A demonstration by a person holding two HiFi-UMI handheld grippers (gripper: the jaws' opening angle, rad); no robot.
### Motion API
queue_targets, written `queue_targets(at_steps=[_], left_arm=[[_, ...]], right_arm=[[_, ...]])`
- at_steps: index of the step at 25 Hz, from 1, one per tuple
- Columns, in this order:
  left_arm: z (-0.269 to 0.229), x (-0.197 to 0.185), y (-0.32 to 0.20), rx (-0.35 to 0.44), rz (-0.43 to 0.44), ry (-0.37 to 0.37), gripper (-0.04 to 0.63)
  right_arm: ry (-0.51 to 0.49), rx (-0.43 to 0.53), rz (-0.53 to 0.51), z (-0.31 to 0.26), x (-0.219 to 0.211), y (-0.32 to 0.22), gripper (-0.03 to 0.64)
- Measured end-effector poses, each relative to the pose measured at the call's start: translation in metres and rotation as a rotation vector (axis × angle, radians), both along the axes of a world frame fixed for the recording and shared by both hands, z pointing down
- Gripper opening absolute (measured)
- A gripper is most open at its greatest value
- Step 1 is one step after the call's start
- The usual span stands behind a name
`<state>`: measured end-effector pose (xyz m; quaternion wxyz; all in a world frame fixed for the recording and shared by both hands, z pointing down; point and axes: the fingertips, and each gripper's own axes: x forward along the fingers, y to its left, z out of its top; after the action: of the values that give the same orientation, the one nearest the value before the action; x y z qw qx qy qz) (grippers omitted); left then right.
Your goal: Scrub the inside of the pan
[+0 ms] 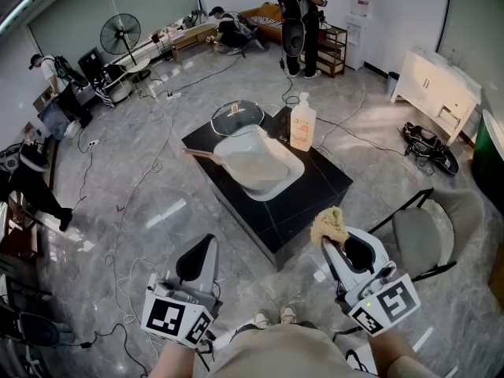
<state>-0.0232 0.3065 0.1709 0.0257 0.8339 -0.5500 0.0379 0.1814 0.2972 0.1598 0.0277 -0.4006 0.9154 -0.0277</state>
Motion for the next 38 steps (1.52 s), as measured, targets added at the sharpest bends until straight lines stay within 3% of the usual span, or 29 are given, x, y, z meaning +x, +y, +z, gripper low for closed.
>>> queue_targets(at_steps=[12,27,38], left_arm=[[0.01,0.002,-0.004,-0.017,-0.03,-0.029,0.002],[0.023,0.021,-0.002,-0.031,-0.066,0.005,0.002],[0.031,0.018,-0.024,-0.026,-0.043,0.014,0.002]], right_arm=[[-0.019,-0.032,0.006,0.012,0.007,-0.008,0.103],[-0.026,-0.051,-0.032,0.028,0.024,-0.012,0.103],[-0.006,-0.036,-0.054,0.033,0.008,-0.034,0.103]])
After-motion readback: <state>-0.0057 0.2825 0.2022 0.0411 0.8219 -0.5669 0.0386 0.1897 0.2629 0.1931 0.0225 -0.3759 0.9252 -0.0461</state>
